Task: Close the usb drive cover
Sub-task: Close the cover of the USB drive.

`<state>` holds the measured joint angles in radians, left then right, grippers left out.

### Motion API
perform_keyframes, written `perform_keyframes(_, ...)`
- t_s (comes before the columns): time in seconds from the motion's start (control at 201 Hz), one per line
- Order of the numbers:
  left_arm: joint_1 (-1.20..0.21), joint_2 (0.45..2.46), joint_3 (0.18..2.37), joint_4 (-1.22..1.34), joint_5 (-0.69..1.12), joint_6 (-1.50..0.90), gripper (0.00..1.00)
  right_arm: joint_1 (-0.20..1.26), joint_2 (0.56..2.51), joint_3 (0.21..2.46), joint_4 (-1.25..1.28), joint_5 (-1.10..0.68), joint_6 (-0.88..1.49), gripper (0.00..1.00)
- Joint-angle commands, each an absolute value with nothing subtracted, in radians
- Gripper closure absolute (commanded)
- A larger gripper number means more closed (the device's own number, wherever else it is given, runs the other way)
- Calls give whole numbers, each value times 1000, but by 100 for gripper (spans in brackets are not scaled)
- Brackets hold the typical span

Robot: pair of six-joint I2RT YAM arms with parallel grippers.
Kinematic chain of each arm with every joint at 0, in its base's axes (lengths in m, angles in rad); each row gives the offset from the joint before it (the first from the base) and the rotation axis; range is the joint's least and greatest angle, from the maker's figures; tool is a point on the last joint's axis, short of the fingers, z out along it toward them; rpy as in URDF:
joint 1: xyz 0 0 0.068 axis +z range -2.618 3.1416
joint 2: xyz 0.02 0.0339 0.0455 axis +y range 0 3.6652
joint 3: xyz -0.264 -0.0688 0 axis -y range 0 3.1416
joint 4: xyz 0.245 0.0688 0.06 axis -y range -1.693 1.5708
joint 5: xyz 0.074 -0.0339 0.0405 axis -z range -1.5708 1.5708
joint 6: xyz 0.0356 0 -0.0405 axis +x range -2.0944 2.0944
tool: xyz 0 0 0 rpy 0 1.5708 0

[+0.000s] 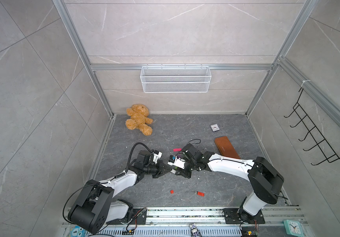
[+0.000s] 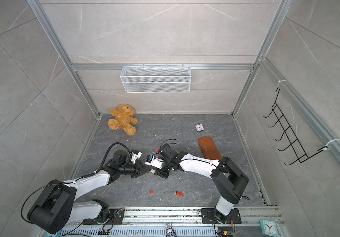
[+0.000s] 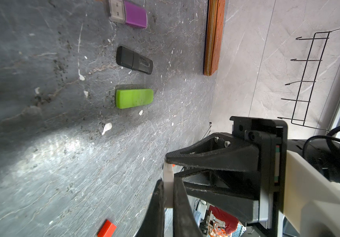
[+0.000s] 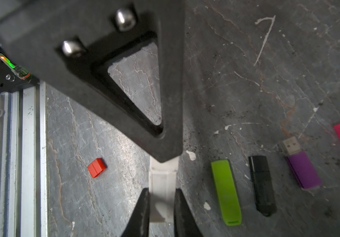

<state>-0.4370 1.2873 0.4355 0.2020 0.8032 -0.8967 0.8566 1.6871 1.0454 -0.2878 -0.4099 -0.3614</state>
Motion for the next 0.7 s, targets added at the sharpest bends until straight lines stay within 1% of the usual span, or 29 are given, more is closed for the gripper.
perform_keyframes(0.0, -495, 1289, 465, 170, 878, -848, 95, 876, 1665, 1149, -62, -547, -363, 83)
perform_keyframes(0.15, -496, 1290, 475, 92, 845, -824, 95, 876, 1653, 1136, -30, -464, -359, 84)
perform_keyframes(0.269, -496, 1302, 480, 91, 844, -841, 95, 877, 1633, 1099, 24, -408, -347, 84)
perform_keyframes(0.374, -497, 1320, 492, 92, 848, -855, 95, 883, 1625, 1065, 98, -395, -322, 84)
perform_keyframes(0.494, -497, 1340, 503, 100, 864, -873, 95, 900, 1639, 1072, 102, -359, -327, 84)
perform_keyframes(0.693, -500, 1347, 510, 103, 864, -865, 95, 901, 1651, 1091, 93, -403, -323, 83)
